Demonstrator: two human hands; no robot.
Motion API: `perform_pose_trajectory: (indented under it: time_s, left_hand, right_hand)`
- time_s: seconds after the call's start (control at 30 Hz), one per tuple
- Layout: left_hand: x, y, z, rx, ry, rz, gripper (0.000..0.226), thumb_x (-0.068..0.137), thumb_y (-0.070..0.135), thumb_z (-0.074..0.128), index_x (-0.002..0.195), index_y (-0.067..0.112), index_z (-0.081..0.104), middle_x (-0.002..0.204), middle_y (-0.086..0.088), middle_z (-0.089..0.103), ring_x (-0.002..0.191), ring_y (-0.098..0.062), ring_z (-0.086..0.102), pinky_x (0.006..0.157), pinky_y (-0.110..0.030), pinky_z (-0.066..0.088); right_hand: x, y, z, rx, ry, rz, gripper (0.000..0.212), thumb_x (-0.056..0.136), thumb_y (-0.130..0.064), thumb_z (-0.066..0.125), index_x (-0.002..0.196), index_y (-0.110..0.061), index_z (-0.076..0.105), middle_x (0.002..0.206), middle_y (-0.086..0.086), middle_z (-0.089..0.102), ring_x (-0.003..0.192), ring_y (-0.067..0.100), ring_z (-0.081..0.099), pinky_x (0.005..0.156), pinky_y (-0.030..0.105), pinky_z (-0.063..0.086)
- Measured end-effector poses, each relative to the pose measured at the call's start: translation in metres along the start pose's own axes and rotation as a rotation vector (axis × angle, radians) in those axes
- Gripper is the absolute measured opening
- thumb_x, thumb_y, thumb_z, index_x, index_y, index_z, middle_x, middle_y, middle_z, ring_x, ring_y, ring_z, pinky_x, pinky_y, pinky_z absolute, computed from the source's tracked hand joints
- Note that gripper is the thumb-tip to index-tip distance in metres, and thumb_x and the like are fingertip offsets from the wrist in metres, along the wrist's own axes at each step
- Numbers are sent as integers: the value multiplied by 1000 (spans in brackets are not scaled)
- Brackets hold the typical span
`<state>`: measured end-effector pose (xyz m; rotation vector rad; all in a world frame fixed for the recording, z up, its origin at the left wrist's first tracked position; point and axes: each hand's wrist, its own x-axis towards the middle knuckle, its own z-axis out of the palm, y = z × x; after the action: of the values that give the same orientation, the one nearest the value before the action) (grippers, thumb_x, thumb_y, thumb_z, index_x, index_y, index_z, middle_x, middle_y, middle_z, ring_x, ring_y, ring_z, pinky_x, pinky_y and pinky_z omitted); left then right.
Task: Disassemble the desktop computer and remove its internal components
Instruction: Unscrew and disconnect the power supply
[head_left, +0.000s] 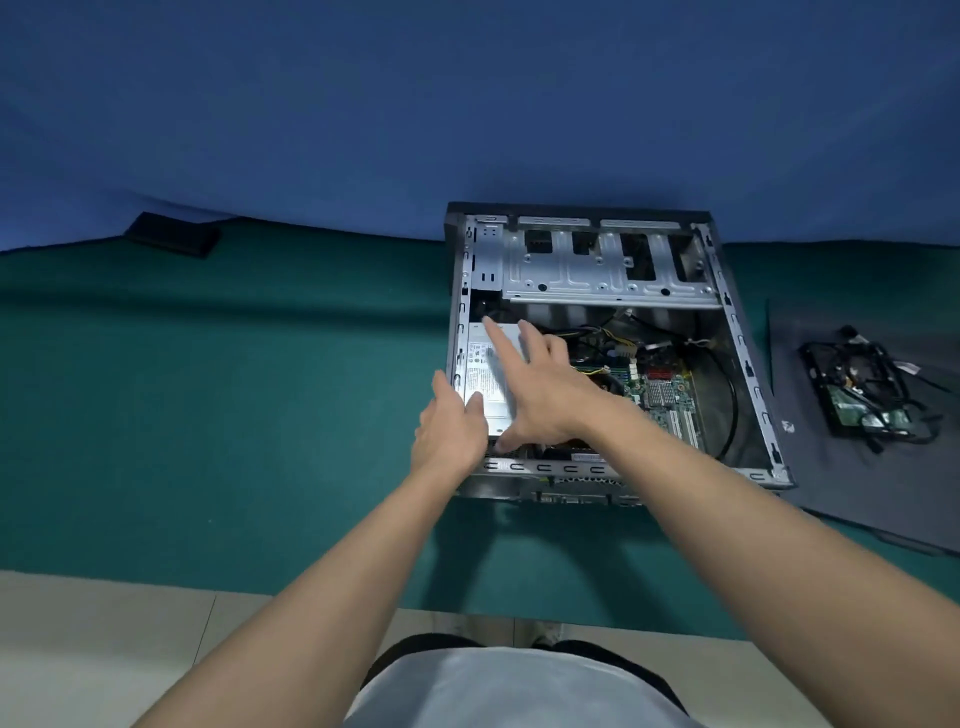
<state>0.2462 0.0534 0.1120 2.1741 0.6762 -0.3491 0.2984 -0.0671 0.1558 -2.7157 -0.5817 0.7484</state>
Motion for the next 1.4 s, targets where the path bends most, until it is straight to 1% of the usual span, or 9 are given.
perform_pose_trajectory:
  time_s: [0.2, 0.33, 0.43, 0.6, 0.73, 0.87, 1.07, 1.3, 1.4]
  left_hand:
    - [-2, -1, 10, 98, 199, -16, 56, 97, 51, 38, 147, 32, 22, 135, -9, 56, 119, -35, 53, 94, -46, 37]
    - [1, -1, 11, 128, 221, -19, 56, 95, 61, 36, 143, 34, 23, 128, -9, 61, 112, -36, 57, 84, -45, 37]
    - [3, 0, 12, 169, 222, -19, 57, 93, 67, 29, 137, 31, 27, 119, -14, 63, 106, -38, 57, 77, -41, 31]
    - [3, -1, 12, 219, 256, 7, 57, 93, 68, 26, 133, 28, 28, 113, -15, 65, 101, -39, 58, 74, -41, 31]
    - [4, -2, 12, 229, 269, -8, 53, 90, 68, 26, 128, 30, 28, 105, -13, 66, 94, -36, 60, 71, -40, 34]
    - [4, -1, 12, 186, 252, -31, 60, 86, 72, 31, 132, 34, 26, 109, -12, 66, 97, -36, 60, 73, -40, 34]
    - [4, 4, 12, 209, 184, -51, 90, 66, 91, 33, 136, 36, 22, 119, -9, 64, 105, -36, 60, 76, -42, 34]
    - [2, 3, 12, 234, 215, -27, 76, 80, 83, 25, 135, 32, 24, 116, -14, 64, 103, -38, 59, 82, -46, 39]
    - [2, 6, 12, 291, 229, -31, 85, 71, 92, 23, 128, 29, 27, 107, -12, 66, 95, -36, 61, 72, -42, 36]
  right_hand:
    - [29, 7, 13, -148, -99, -60, 138, 59, -33, 81, 136, -49, -33, 149, 7, -40, 133, 40, -37, 104, 58, 37]
    - [43, 10, 7, -195, -108, -72, 139, 50, -42, 83, 134, -56, -26, 153, 5, -31, 134, 45, -35, 105, 58, 30]
    - [47, 11, 2, -228, -67, -86, 137, 48, -46, 84, 138, -55, -19, 155, 8, -22, 138, 45, -26, 111, 56, 20]
    - [51, 9, -8, -252, -95, -158, 145, 49, -50, 83, 136, -48, -33, 153, 22, -27, 138, 36, -32, 114, 52, -4]
    - [59, -2, -11, -237, -134, -193, 145, 50, -44, 83, 132, -50, -36, 154, 22, -23, 140, 40, -25, 108, 66, 9]
    - [53, 6, -9, -235, -68, -226, 145, 47, -44, 81, 135, -48, -33, 154, 21, -8, 141, 41, -10, 100, 58, 33]
    - [37, 33, -10, -167, -18, -232, 146, 48, -44, 85, 138, -47, -29, 155, 12, -14, 142, 37, -13, 98, 58, 38]
    - [29, 57, -22, 9, -153, -193, 126, 49, -60, 80, 145, -44, 0, 155, 0, -15, 142, 27, -17, 106, 59, 26]
    - [33, 56, -27, 346, -127, -72, 80, 68, -62, 66, 136, -42, 30, 153, -1, 6, 142, 26, -4, 110, 56, 19]
